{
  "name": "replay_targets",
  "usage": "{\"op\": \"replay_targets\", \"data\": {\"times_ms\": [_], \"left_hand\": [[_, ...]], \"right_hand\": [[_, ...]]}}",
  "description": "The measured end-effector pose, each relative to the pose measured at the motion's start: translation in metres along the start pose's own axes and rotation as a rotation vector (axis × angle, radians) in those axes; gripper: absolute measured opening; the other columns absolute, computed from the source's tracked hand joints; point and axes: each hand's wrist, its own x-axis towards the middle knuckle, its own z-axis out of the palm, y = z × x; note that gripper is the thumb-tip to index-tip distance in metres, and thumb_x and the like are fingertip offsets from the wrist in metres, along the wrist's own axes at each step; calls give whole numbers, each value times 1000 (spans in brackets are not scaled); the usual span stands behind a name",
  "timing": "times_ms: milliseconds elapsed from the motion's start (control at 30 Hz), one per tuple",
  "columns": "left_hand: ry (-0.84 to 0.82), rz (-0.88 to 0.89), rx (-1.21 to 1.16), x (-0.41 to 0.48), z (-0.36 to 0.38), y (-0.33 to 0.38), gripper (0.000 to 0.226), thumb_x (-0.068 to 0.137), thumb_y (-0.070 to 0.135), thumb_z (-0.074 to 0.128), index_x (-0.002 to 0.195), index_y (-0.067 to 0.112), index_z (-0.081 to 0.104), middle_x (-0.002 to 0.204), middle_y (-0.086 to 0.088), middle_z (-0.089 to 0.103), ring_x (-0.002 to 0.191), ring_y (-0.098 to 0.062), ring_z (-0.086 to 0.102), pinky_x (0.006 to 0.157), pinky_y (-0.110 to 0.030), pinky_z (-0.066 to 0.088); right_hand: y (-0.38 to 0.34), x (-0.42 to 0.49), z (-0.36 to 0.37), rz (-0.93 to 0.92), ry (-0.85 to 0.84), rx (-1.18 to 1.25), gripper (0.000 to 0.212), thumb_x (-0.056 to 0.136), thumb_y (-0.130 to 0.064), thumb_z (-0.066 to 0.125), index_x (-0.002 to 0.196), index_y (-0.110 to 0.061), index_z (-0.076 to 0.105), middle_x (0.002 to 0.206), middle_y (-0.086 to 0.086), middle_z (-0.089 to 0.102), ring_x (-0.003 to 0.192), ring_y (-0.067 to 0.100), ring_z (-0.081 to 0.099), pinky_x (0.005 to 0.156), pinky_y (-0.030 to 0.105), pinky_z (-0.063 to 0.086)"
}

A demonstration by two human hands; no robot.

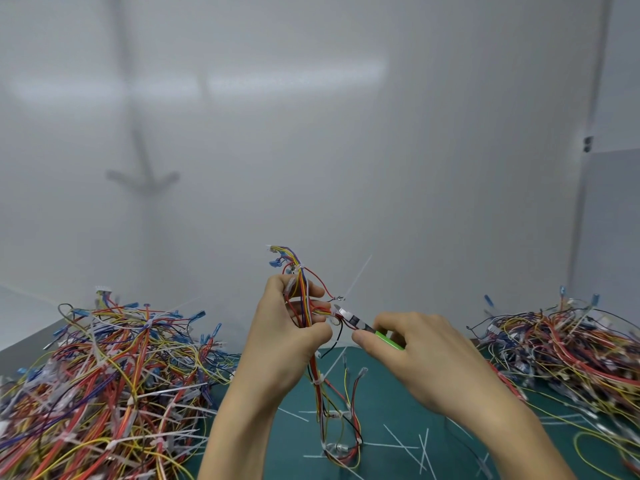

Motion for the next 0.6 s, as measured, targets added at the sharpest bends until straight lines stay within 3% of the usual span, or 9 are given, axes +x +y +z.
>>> {"op": "replay_targets", "data": {"times_ms": [133,300,400,533,600], "left_hand": [[-7,-1,12,0,-1,-1,41,72,-10,64,103,15,54,84,16,70,82,-3,68,65,-13,52],[-14,1,42,0,-1,-2,41,75,-14,62,102,16,54,84,18,70,82,-3,69,65,-13,52],[-17,0,45,1,1,-2,41,75,-13,62,102,17,54,84,18,70,83,-3,69,66,-13,52],[-7,-8,28,0,2,-1,42,64,2,64,102,18,54,87,12,70,85,-4,69,66,-14,52],[1,-10,23,0,2,-1,41,69,-5,64,102,18,55,88,8,69,84,-5,69,67,-14,53]], "right_hand": [[0,0,0,1,-2,-5,52,85,-76,35,85,-29,58,70,-2,59,67,11,53,55,27,37],[-1,0,-1,-3,4,12,51,88,-74,38,83,-27,58,66,0,53,62,12,48,53,28,32],[-1,0,-1,1,13,20,52,88,-74,39,85,-26,59,68,1,54,64,15,48,54,30,33],[-2,-1,-2,8,32,51,50,87,-72,39,80,-25,57,64,2,53,62,14,48,54,29,33],[-3,-1,-2,13,49,72,51,88,-71,39,77,-24,56,59,1,49,58,12,44,51,29,31]]}}
